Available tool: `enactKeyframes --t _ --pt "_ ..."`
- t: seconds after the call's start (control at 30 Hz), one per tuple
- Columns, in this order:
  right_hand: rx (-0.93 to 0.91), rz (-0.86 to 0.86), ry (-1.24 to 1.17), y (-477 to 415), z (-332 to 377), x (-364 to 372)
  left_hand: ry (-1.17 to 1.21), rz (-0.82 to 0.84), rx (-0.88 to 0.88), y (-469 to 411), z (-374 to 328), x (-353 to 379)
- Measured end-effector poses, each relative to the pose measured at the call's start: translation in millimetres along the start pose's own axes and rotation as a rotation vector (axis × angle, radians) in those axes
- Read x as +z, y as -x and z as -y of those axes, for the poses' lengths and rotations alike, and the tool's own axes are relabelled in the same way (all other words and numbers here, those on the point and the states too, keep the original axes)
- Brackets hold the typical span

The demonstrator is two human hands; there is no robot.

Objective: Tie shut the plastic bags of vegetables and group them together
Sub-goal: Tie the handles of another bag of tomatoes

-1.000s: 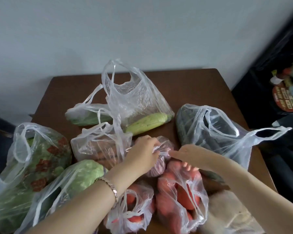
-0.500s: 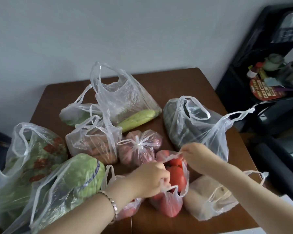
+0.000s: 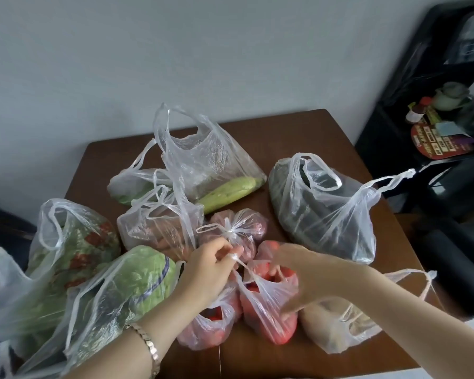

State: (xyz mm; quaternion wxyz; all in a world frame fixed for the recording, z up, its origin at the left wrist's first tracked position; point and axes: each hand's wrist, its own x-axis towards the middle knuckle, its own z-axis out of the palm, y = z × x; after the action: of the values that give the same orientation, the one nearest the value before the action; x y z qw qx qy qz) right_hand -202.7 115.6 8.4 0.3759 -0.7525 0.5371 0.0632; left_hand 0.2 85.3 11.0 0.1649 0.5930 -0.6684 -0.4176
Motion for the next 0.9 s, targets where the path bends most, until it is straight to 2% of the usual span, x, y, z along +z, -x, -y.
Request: enactKeyframes --t 0.07,0.13,0.17,0.23,0.27,0.3,0.4,0.5,0.6,0.67,0.77,0.83,0.9 --pt "-0.009 -0.062 0.103 -6.4 -5.9 5.5 0.123 -0.062 -0.074 -2.3 0.3 -4.5" --pt "0.02 -0.212 0.201 -8.3 -13.5 -1.5 0.246 -0.13 -0.153 -6.5 4.3 -11.1" --pt "0.054 -0.222 0.194 -9.9 -20.2 -4.5 0.314 -0.165 -0.197 -8.4 6.0 -14.4" --pt "0.257 -0.275 0.085 -2.5 -21.8 -16.3 0.487 -0.233 -0.293 -12.1 8.2 -19.4" --pt "0.356 -0.274 0.074 4.6 -17.8 -22.6 0.564 -0.26 -0.336 -13.5 8.3 -21.2" --pt "0.375 -0.234 0.123 9.9 -17.8 -23.7 0.61 -0.281 -0.366 -14.4 8.4 -22.7" --pt "0.288 -0.151 0.129 24.8 -1.1 -30.5 0.649 -0.323 -0.366 -17.1 9.5 -25.1" --pt "0.144 -0.254 -0.053 31.7 13.9 -24.1 0.658 -0.29 -0.314 -18.3 7.6 -22.0" --pt "0.077 -0.406 -0.249 26.7 12.6 -22.7 0.713 -0.128 -0.296 -17.3 3.2 -10.2" --pt "0.101 -0.435 -0.48 21.8 5.6 -22.0 0.786 -0.04 -0.318 -17.2 -0.8 -1.4" --pt "0.126 -0.444 -0.962 14.2 1.8 -10.8 0.924 0.043 -0.311 -16.5 -8.8 5.3" --pt "0.087 -0.508 -1.144 8.5 3.3 -1.5 0.788 0.075 -0.215 -13.7 -8.9 4.7" --pt "0.062 -0.566 -1.171 0.9 4.0 6.3 0.447 0.097 -0.057 -7.2 -3.9 5.1"
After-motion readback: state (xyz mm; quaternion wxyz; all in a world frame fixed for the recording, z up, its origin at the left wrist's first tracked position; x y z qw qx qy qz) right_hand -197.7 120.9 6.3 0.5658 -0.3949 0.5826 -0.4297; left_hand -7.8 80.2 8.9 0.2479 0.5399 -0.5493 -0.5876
